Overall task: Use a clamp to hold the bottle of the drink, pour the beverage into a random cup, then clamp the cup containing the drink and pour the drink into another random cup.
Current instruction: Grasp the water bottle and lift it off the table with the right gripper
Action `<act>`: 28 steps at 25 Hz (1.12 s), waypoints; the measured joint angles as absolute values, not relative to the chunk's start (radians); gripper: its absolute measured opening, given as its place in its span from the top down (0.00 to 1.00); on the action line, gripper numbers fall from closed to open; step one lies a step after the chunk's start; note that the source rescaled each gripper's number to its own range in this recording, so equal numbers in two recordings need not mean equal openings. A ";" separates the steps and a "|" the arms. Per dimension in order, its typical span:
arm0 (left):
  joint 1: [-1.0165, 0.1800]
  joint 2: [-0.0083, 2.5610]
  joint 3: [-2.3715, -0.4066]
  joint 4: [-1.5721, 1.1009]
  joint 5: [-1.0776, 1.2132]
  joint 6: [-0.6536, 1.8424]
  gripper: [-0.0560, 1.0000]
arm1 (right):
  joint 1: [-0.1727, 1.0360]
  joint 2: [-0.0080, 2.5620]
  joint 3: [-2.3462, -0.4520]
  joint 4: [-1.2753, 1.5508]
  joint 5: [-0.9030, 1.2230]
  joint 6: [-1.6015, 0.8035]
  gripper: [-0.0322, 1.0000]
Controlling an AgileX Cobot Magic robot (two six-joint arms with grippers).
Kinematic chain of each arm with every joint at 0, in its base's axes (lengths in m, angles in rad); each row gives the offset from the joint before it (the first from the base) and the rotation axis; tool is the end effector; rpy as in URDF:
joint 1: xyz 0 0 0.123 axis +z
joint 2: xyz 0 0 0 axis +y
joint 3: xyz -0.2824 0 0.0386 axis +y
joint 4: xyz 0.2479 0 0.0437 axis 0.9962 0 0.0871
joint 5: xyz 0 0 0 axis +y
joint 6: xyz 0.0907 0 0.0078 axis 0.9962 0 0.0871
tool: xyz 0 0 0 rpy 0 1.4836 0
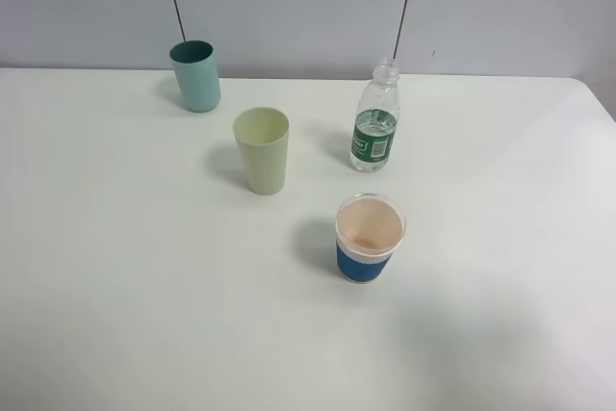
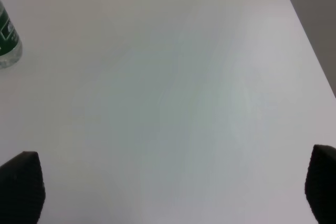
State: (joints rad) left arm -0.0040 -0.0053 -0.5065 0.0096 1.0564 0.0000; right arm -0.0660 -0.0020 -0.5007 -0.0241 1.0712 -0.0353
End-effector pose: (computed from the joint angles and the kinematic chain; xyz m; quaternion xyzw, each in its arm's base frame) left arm -0.0062 0.0008 0.2793 0.0015 0.8490 0.0037 0.5284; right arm -0.0058 -0.0015 0.2765 0.0137 0.8551 -0.0383 0.5169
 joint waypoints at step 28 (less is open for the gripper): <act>-0.004 -0.005 -0.506 0.010 1.056 0.000 0.00 | -0.066 -0.002 -0.501 -0.024 1.071 -0.035 0.00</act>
